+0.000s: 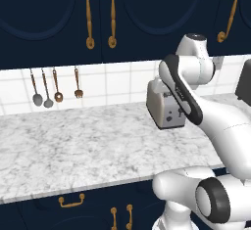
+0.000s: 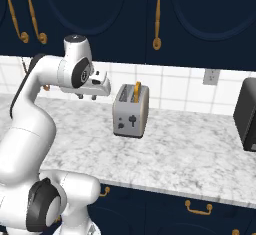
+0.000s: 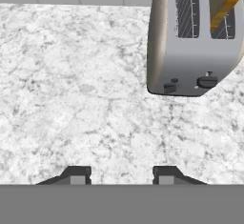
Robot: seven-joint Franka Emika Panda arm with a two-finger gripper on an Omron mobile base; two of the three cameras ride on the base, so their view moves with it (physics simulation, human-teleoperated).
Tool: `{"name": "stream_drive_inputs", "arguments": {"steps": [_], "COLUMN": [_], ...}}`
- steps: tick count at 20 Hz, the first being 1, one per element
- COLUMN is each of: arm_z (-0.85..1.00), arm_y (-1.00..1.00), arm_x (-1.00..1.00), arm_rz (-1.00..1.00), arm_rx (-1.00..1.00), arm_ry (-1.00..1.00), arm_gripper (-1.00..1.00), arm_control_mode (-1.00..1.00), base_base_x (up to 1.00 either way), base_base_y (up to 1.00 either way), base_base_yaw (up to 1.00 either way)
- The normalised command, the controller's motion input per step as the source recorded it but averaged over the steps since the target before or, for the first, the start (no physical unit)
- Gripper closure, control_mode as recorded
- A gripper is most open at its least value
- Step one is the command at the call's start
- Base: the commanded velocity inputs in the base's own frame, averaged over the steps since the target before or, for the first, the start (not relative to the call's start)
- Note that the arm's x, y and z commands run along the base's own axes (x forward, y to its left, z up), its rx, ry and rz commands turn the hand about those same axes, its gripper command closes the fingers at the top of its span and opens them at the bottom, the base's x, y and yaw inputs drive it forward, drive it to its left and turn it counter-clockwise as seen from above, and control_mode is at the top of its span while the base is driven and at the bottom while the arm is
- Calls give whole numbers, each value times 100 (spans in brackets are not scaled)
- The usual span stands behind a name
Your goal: Start the toaster. Once the lever pops up, take the bread to the plate on the dining counter.
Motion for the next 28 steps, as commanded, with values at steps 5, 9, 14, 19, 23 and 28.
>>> {"name": "stream_drive_inputs", "arguments": {"steps": [5, 9, 14, 19, 23, 28], "arm_z": [0, 0, -7, -29, -34, -3], "arm_y": [-19, -53, -66, -32, -37, -27], "arm_x": [-1, 0, -2, -2, 0, 21], "arm_rz": [0, 0, 0, 0, 0, 0], "arm_rx": [0, 0, 0, -1, 0, 0], "arm_ry": [-2, 0, 0, -10, -14, -3], "arm_gripper": [-100, -100, -100, -100, -100, -100], "arm_control_mode": [-100, -100, -100, -100, -100, -100], "base_base_x": [0, 0, 0, 0, 0, 0], "base_base_y": [0, 0, 0, 0, 0, 0], "base_base_yaw": [0, 0, 0, 0, 0, 0]}}
